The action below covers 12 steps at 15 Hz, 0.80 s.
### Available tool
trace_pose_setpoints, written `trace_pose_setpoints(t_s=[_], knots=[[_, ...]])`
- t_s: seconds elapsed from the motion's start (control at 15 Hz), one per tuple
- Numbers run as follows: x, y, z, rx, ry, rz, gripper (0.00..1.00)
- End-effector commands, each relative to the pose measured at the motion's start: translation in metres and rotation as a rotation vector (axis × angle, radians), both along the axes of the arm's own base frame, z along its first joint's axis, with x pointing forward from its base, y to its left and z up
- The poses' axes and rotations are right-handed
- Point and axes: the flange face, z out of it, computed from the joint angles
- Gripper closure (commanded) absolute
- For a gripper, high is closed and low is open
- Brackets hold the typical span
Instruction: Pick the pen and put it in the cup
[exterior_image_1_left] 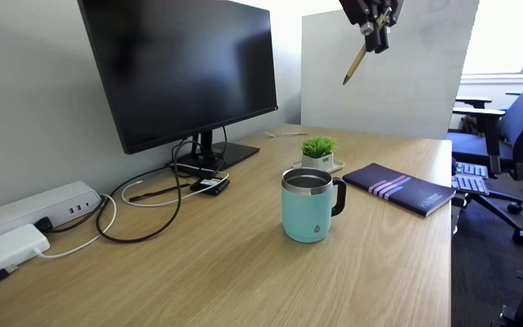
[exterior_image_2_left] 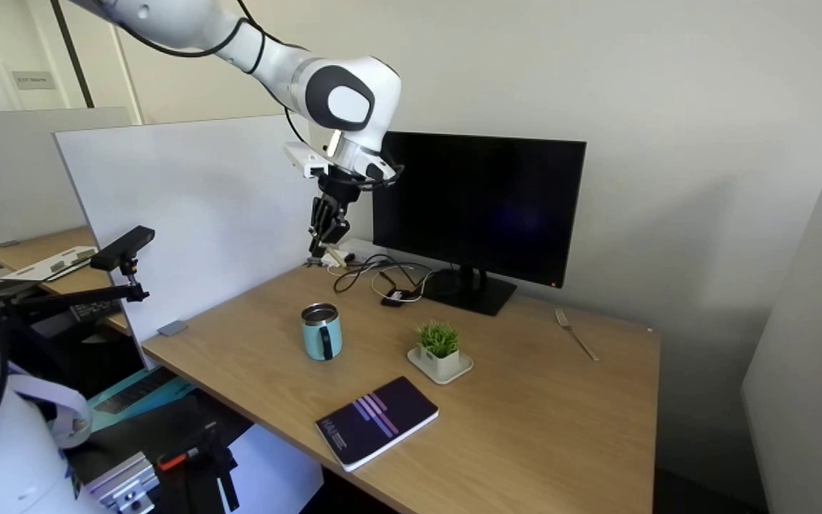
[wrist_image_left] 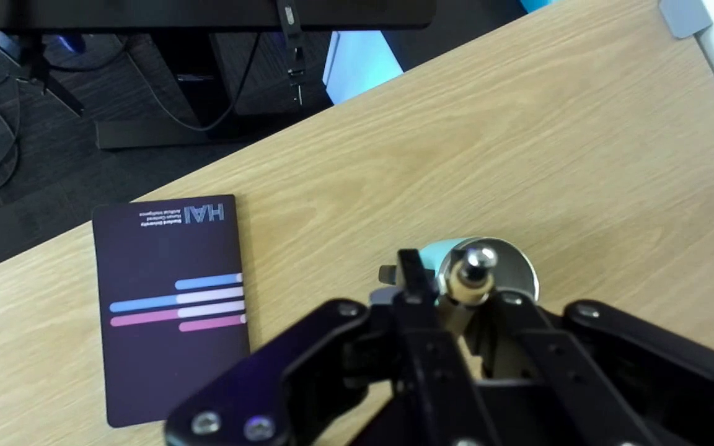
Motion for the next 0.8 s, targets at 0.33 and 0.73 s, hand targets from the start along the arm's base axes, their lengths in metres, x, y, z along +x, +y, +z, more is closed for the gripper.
trace_pose_setpoints(t_s=[0.33,0.73], knots=[[0.044,0.044,-0.059,-0.050,0.176,-0.046,0.96],[0.037,0.085,-0.047,-0.047,0.359,-0.007,0.96]])
